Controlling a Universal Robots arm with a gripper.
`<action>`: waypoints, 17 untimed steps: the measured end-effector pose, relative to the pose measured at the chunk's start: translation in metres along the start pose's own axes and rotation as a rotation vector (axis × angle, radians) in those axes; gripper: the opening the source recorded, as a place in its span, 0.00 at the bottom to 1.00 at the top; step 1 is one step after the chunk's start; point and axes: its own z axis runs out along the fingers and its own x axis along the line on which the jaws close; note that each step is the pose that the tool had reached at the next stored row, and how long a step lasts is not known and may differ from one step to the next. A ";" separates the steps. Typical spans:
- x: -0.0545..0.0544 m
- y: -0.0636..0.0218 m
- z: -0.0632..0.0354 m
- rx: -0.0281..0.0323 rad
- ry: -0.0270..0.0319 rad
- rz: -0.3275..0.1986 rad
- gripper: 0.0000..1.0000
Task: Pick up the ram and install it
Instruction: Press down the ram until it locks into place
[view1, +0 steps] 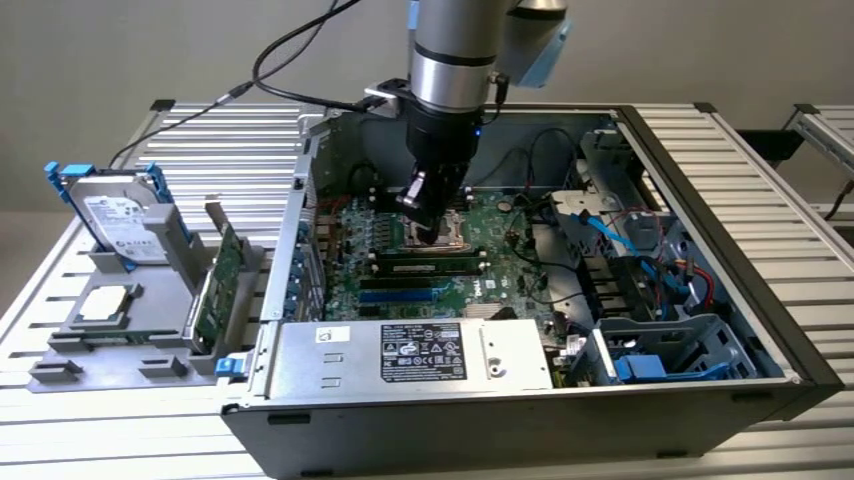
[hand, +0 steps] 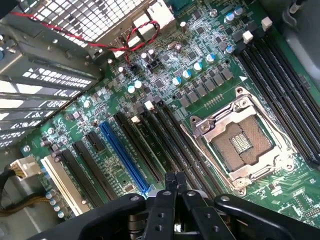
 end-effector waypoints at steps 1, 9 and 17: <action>0.000 0.0000 -0.0004 -0.0018 -0.0001 0.013 0.11; 0.001 0.0000 -0.0045 -0.0158 -0.0003 0.115 0.11; 0.002 0.0000 -0.0117 -0.0214 -0.0004 0.175 0.11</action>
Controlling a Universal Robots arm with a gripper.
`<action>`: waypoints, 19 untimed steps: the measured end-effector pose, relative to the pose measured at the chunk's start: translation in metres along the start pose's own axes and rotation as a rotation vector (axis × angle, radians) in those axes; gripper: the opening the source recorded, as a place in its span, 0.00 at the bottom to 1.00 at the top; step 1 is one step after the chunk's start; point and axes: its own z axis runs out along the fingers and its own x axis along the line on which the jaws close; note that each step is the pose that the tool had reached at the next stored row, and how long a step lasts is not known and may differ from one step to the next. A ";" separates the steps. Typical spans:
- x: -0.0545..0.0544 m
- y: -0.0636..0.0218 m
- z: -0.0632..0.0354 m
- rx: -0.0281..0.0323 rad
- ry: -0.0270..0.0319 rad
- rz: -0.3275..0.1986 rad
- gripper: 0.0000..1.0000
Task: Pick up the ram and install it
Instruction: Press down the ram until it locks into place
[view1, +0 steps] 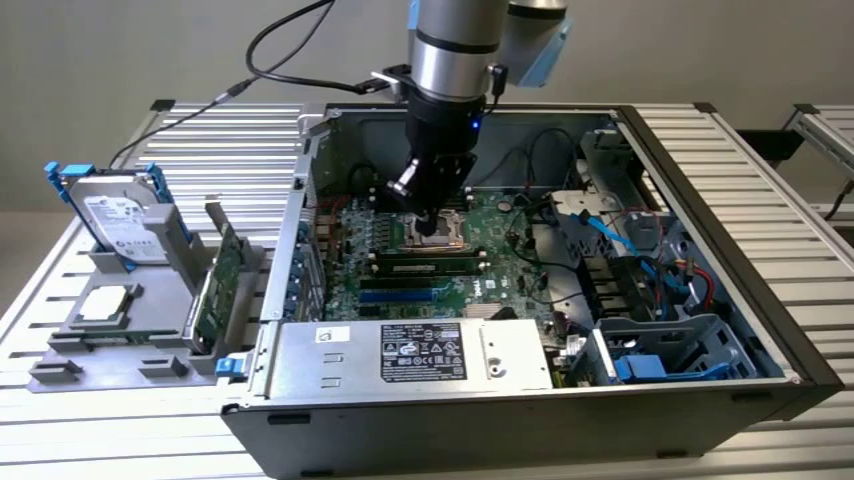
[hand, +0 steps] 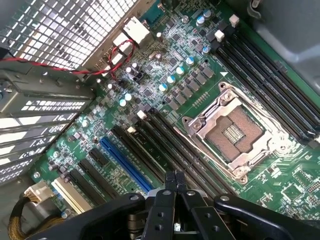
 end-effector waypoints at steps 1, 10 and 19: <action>0.000 0.0000 -0.0003 0.0009 -0.0010 0.006 0.11; 0.000 0.0000 -0.0011 0.0218 -0.0111 0.069 0.11; 0.000 0.0000 -0.0013 0.0416 -0.0242 0.144 0.11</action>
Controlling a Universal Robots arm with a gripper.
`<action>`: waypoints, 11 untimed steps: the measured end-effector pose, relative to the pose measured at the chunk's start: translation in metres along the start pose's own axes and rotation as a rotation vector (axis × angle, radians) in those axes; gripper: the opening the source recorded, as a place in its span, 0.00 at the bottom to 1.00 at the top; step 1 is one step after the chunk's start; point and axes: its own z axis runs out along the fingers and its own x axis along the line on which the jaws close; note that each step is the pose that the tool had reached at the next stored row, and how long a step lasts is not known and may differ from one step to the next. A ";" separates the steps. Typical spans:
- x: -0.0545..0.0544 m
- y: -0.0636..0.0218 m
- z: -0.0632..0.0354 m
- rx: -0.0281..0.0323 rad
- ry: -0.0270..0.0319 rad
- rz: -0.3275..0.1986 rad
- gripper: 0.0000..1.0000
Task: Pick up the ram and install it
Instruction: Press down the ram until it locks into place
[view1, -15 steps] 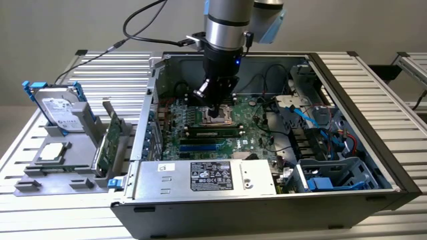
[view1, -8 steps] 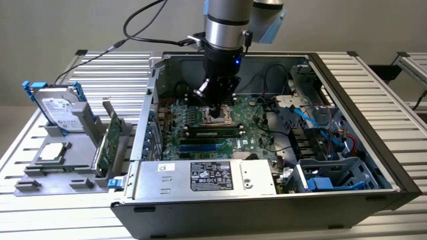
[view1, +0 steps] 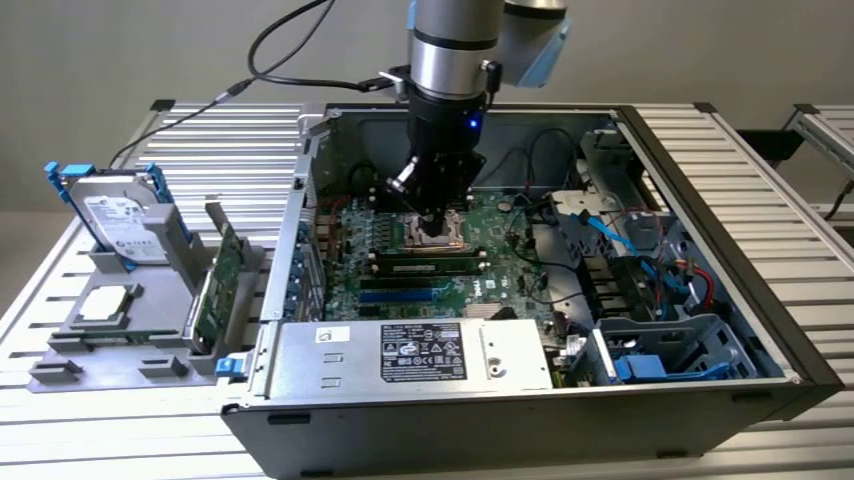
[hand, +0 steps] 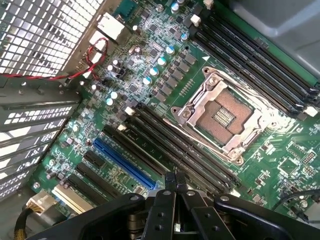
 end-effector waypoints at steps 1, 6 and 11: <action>0.000 0.0000 0.0000 0.0017 -0.0015 0.009 0.11; 0.000 0.0000 0.0000 0.0051 -0.0062 0.058 0.11; 0.000 0.0001 0.0000 0.0035 -0.0069 0.114 0.11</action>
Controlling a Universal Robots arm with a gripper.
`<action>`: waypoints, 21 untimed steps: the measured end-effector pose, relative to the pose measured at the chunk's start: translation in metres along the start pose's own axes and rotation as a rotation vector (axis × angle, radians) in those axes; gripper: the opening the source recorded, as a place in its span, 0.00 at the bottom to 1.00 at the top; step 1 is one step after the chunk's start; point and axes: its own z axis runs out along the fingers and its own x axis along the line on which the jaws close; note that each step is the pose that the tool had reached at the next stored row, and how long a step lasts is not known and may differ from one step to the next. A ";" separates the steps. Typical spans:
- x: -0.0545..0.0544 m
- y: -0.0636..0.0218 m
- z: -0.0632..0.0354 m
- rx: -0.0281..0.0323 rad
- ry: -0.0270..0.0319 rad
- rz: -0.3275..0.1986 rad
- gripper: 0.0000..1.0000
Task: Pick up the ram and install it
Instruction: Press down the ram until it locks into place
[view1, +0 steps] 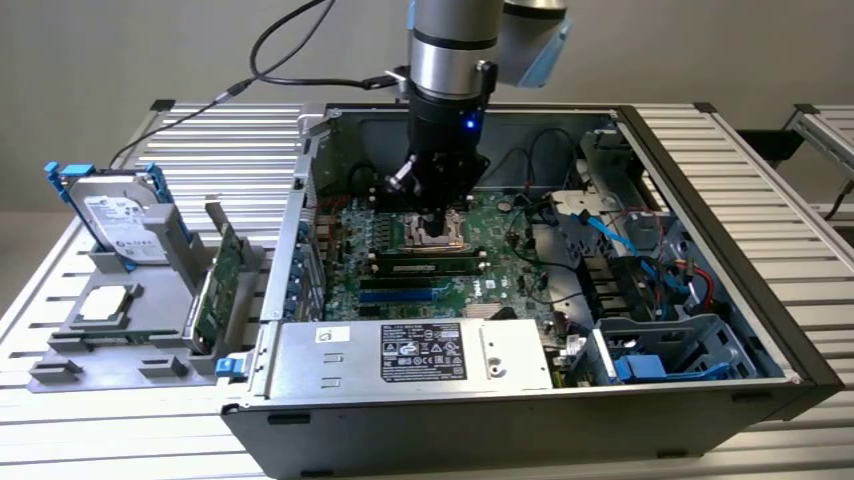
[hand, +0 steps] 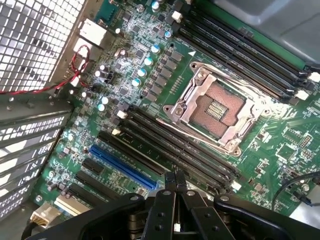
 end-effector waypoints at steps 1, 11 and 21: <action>0.000 0.0000 0.0000 -0.0006 0.0002 0.012 0.11; 0.000 0.0000 0.0000 -0.0079 0.0031 0.131 0.11; 0.000 0.0000 0.0000 -0.0169 0.0078 0.255 0.11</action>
